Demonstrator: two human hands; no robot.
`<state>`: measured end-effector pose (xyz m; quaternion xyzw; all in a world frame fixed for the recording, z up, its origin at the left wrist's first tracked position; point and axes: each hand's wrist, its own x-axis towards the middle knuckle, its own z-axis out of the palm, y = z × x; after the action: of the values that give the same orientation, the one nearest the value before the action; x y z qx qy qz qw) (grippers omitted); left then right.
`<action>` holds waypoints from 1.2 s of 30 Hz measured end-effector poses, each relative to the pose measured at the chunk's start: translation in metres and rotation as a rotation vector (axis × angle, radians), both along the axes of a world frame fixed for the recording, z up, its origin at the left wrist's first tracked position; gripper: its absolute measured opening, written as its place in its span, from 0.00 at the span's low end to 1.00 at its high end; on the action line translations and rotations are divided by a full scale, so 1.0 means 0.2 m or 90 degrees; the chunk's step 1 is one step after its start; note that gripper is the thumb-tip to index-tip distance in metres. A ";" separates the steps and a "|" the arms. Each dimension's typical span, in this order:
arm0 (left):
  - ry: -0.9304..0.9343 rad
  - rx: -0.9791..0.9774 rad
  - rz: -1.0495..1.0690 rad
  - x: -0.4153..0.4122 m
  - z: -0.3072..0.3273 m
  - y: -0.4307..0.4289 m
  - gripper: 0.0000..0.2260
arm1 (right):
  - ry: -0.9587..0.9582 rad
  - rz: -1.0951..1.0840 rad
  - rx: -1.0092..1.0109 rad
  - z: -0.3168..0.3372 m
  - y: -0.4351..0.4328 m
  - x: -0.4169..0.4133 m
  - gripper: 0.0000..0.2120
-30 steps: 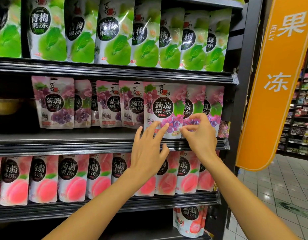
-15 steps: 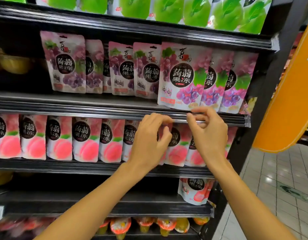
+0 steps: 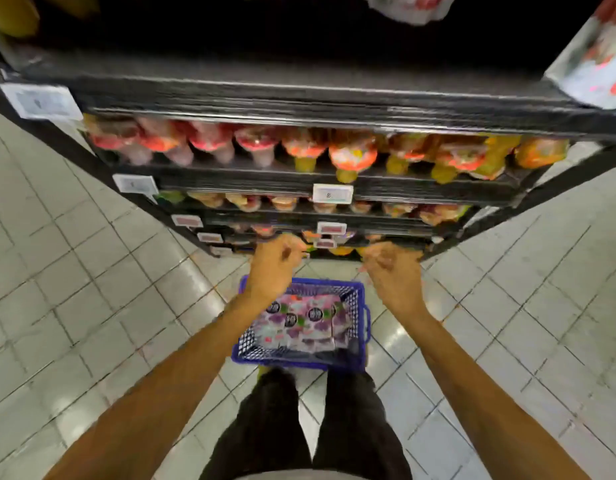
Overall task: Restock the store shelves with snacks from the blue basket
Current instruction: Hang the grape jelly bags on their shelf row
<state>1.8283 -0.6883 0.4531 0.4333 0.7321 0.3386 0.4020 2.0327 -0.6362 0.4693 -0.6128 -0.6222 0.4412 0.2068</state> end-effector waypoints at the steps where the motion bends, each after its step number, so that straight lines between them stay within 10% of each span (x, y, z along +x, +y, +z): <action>1: 0.003 -0.035 0.003 -0.05 -0.16 -0.09 0.06 | -0.017 -0.004 -0.042 -0.15 -0.06 -0.04 0.17; 23: 0.094 -0.451 0.041 -0.37 -3.07 -0.49 0.12 | -0.279 0.022 -0.460 -3.18 -0.56 -0.58 0.10; 31: -0.008 -0.544 0.236 -0.39 -3.39 -0.43 0.25 | -0.204 -0.127 -0.610 -3.48 -0.61 -0.66 0.27; 36: -0.357 -0.560 0.317 -0.42 -3.25 -0.41 0.10 | -0.065 -0.227 -0.590 -3.30 -0.59 -0.50 0.09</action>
<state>1.7449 -0.7703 -0.1965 -0.0658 0.7495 0.1886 0.6312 1.9317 -0.7545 -0.1915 -0.7576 -0.2558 0.5987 -0.0456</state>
